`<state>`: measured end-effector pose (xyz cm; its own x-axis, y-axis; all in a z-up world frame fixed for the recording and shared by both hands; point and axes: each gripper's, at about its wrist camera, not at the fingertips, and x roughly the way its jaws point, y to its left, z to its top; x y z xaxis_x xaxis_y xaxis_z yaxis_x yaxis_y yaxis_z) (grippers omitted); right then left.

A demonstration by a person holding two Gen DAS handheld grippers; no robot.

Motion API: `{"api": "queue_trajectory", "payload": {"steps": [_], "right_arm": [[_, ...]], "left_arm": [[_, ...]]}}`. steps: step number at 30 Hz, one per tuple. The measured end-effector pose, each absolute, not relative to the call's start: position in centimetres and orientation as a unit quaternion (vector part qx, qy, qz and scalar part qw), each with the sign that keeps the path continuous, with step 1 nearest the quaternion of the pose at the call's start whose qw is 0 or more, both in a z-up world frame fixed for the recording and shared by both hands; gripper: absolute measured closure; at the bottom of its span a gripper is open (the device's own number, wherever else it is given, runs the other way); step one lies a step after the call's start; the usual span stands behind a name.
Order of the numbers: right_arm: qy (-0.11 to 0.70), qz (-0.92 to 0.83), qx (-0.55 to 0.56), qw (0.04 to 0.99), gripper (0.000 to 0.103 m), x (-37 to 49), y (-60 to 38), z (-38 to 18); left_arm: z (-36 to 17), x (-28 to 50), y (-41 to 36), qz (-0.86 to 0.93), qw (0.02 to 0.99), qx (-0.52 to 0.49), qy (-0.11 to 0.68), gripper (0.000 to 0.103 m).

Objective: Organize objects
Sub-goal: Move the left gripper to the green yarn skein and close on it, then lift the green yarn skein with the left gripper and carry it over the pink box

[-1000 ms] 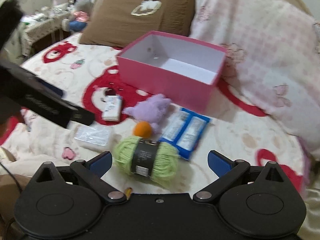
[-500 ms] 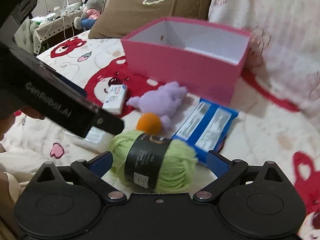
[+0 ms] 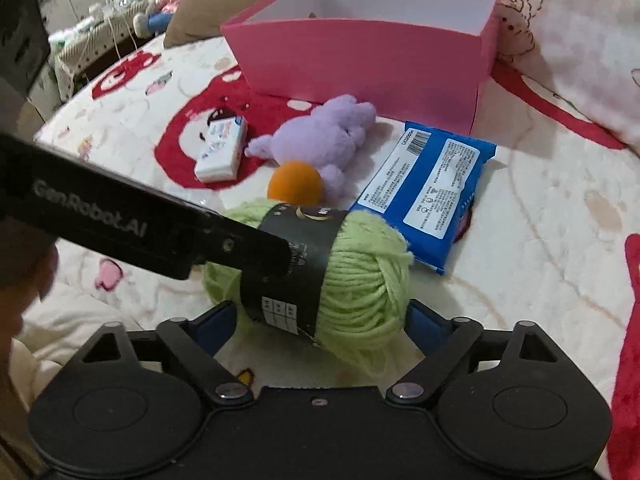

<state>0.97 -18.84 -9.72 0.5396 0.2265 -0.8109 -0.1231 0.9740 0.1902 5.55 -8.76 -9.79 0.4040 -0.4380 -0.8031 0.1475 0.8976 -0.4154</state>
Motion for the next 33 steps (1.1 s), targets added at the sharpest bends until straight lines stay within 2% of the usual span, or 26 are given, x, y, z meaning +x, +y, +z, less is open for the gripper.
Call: {"api": "queue_trajectory", "payload": {"steps": [9, 11, 13, 21, 23, 25, 27, 28, 29, 33], "right_arm": [[0.481, 0.067, 0.160, 0.859, 0.013, 1.7, -21.2, -11.1], [0.472, 0.070, 0.168, 0.862, 0.025, 1.4, -21.4, -11.3], [0.464, 0.076, 0.149, 0.870, 0.032, 1.3, -20.7, -11.1], [0.460, 0.075, 0.111, 0.878, 0.032, 1.8, -20.2, -10.9], [0.461, 0.063, 0.081, 0.881, 0.020, 1.8, -19.8, -10.9], [0.456, 0.056, 0.053, 0.886, 0.016, 1.7, -19.4, -10.8], [0.451, 0.057, 0.042, 0.890, 0.017, 1.4, -19.3, -10.7], [0.448, 0.061, 0.040, 0.891, 0.019, 1.4, -19.2, -10.6], [0.446, 0.071, 0.040, 0.891, 0.027, 1.3, -19.1, -10.4], [0.440, 0.083, 0.033, 0.894, 0.031, 1.0, -18.7, -10.1]], "left_arm": [[-11.1, 6.0, -8.1, -0.168, 0.821, -0.162, 0.522, 0.043], [-11.1, 5.9, -8.3, -0.171, 0.826, -0.152, 0.515, 0.048], [-10.9, 5.8, -8.6, -0.169, 0.833, -0.141, 0.508, 0.051], [-11.1, 5.7, -8.8, -0.175, 0.833, -0.143, 0.506, 0.053], [-11.1, 5.7, -9.0, -0.174, 0.835, -0.137, 0.503, 0.052], [-11.1, 5.7, -9.2, -0.174, 0.836, -0.134, 0.502, 0.052], [-11.1, 5.7, -9.2, -0.175, 0.836, -0.135, 0.503, 0.052], [-11.1, 5.6, -9.2, -0.177, 0.835, -0.136, 0.503, 0.052], [-11.1, 5.5, -9.3, -0.179, 0.835, -0.135, 0.503, 0.052], [-10.8, 5.2, -9.7, -0.187, 0.833, -0.129, 0.505, 0.051]]}}
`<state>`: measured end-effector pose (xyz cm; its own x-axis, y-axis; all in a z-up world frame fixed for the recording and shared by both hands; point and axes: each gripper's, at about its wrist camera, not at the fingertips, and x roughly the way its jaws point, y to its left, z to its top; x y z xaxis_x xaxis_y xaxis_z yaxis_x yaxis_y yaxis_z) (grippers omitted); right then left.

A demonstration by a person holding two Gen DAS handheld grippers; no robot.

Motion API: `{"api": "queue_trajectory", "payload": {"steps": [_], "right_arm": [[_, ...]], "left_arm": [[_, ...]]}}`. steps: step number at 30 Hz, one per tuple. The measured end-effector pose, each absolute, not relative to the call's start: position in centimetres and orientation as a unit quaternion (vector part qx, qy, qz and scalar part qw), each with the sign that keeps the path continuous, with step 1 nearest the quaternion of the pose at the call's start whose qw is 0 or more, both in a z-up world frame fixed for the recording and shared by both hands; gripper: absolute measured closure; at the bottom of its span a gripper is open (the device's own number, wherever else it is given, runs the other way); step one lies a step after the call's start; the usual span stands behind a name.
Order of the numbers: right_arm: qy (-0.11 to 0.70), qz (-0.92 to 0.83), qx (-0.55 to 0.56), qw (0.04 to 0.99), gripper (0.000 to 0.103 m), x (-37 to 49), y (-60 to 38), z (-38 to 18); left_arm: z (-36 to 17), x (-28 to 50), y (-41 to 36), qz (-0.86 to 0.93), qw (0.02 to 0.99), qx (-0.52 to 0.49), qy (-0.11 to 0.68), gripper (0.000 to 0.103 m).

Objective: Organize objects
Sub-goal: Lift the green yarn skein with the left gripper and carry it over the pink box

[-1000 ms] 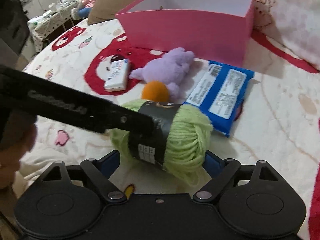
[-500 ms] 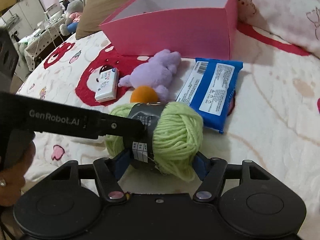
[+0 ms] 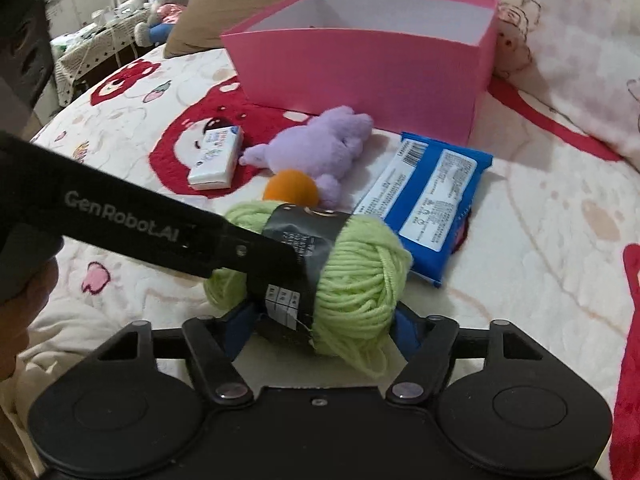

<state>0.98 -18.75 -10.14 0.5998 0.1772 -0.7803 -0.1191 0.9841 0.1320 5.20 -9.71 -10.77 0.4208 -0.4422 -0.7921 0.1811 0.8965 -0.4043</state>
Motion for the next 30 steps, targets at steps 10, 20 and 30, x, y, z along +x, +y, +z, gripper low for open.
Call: {"api": "queue_trajectory", "payload": {"steps": [10, 20, 30], "right_arm": [[0.469, 0.074, 0.087, 0.876, 0.026, 1.4, -19.3, -11.9], [0.440, 0.073, 0.047, 0.894, 0.031, -0.1, -17.1, -8.7], [0.412, 0.073, 0.058, 0.906, 0.028, -0.6, -16.0, -5.6]], "left_arm": [[-10.2, 4.4, -10.4, -0.197, 0.835, -0.115, 0.501, 0.050], [-7.8, 3.4, -8.9, -0.215, 0.832, -0.127, 0.495, 0.040], [-4.9, 3.5, -6.8, -0.240, 0.833, -0.134, 0.480, 0.040]]}}
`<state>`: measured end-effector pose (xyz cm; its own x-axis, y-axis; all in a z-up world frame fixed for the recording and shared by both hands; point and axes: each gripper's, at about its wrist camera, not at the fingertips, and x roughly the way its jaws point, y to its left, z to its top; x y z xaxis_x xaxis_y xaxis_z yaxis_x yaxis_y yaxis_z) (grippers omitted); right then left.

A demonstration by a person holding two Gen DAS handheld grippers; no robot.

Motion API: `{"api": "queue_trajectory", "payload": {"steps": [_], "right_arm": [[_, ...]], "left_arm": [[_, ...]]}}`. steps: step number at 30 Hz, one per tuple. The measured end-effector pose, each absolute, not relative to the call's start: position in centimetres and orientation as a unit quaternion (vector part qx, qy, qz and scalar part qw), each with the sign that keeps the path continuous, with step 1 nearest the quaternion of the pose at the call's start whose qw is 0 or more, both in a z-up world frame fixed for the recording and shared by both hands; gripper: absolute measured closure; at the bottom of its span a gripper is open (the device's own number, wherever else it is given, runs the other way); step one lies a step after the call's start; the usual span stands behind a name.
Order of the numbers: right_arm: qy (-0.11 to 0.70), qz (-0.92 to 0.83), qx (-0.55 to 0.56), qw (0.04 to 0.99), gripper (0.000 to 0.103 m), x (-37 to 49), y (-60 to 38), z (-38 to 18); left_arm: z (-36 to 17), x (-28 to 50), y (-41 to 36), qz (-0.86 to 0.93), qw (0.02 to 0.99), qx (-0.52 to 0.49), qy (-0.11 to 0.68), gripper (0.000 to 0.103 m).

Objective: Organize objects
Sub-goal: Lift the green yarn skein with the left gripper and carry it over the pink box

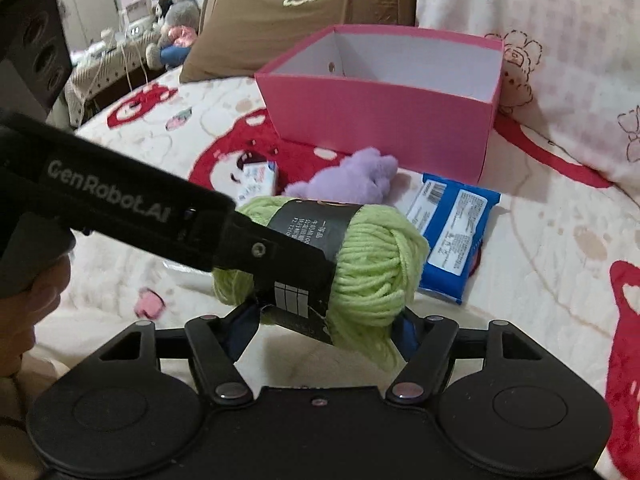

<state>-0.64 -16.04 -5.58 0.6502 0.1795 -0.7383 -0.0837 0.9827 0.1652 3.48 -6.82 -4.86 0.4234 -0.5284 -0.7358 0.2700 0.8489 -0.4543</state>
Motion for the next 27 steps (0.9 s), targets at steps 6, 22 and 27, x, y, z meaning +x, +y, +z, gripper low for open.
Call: {"api": "queue_trajectory", "payload": {"steps": [6, 22, 27], "right_arm": [[0.391, 0.064, 0.055, 0.917, 0.027, -0.7, -14.7, -3.7], [0.356, 0.071, 0.054, 0.930, 0.021, 1.4, -12.7, 1.8], [0.330, 0.075, 0.044, 0.940, 0.021, 2.2, -11.8, 3.8]], "left_arm": [[-2.1, 3.9, -6.0, -0.251, 0.834, -0.104, 0.480, 0.040], [4.5, 5.8, -2.7, -0.279, 0.828, -0.070, 0.481, 0.040], [6.9, 6.0, -2.0, -0.277, 0.841, -0.064, 0.461, 0.040]]}}
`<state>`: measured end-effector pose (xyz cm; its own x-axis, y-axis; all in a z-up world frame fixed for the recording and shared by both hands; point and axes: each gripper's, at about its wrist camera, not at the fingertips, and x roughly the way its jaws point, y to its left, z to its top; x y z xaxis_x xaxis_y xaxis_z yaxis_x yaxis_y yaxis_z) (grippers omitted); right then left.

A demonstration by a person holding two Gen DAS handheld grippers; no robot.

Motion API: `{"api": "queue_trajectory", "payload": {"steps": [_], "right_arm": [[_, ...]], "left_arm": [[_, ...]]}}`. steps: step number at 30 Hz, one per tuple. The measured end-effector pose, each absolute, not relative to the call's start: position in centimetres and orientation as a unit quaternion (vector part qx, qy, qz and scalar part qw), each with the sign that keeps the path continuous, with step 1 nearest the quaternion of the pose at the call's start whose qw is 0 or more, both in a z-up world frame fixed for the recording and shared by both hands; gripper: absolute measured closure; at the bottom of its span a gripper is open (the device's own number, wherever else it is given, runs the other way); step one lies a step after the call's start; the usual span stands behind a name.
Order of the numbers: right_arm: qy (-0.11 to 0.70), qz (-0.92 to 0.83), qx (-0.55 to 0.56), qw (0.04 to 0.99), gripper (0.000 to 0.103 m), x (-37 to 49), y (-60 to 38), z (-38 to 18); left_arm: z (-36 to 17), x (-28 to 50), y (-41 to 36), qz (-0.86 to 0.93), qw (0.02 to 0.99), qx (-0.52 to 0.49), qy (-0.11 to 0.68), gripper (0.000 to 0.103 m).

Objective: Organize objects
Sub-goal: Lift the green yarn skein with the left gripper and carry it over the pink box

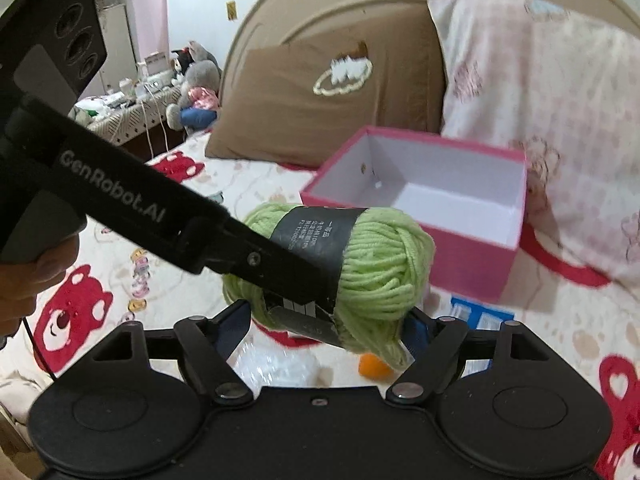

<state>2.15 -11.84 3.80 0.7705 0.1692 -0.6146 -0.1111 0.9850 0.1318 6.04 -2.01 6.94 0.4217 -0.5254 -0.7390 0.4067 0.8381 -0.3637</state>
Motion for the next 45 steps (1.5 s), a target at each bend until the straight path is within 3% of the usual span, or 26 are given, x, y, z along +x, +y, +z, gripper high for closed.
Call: {"api": "queue_trajectory", "payload": {"steps": [20, 26, 45], "right_arm": [[0.246, 0.026, 0.083, 0.965, 0.021, 10.0, -15.3, 9.6], [0.276, 0.011, 0.116, 0.954, 0.023, 15.0, -18.3, 7.7], [0.422, 0.000, 0.056, 0.905, 0.022, 27.8, -24.8, -1.9]], "left_arm": [[13.3, 15.4, -4.8, -0.247, 0.879, -0.026, 0.407, 0.040], [10.0, 20.3, -6.1, -0.240, 0.877, -0.026, 0.415, 0.040], [-2.8, 35.1, -8.3, -0.246, 0.832, -0.124, 0.482, 0.037]]}}
